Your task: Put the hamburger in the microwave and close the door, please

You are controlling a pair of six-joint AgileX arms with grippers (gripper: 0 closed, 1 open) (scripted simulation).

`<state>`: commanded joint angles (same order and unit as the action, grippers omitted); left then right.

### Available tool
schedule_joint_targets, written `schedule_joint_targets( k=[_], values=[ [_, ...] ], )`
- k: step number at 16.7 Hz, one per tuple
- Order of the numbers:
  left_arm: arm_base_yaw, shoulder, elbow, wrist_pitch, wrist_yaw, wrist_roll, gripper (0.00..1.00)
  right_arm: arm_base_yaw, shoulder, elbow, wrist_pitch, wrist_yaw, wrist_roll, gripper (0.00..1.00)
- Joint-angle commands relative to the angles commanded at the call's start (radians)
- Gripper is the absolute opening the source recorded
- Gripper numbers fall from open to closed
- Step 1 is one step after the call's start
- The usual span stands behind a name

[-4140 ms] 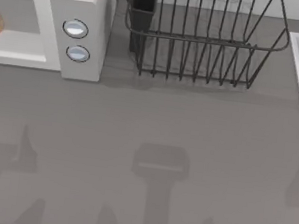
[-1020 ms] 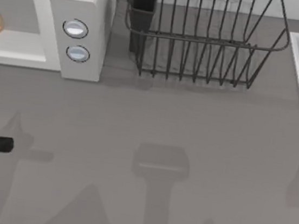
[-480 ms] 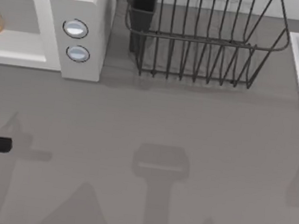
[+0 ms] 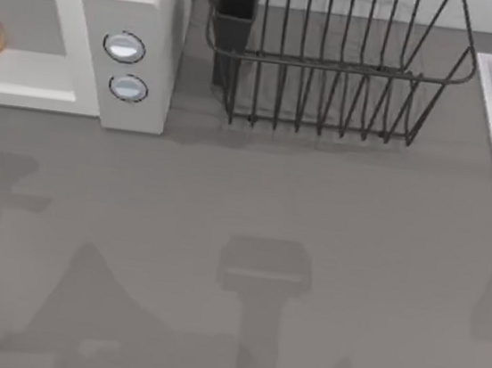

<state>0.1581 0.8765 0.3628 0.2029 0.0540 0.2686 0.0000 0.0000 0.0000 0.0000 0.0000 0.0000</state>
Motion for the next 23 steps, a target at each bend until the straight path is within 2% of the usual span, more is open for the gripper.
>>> schedule_joint_targets(
  k=[9,13,17,23],
  values=[
    [0.597,0.593,0.694,-0.649,0.416,0.443,0.0,0.0,0.0,0.0,0.0,0.0,0.0,1.0],
    [0.799,0.794,0.927,-0.868,0.555,0.59,0.0,0.0,0.0,0.0,0.0,0.0,0.0,1.0],
    [0.892,0.886,1.034,-0.968,0.618,0.657,0.0,0.0,0.0,0.0,0.0,0.0,0.0,1.0],
    [0.887,0.884,1.032,-0.965,0.621,0.653,0.0,0.0,0.0,0.0,0.0,0.0,0.0,1.0]
  ],
)
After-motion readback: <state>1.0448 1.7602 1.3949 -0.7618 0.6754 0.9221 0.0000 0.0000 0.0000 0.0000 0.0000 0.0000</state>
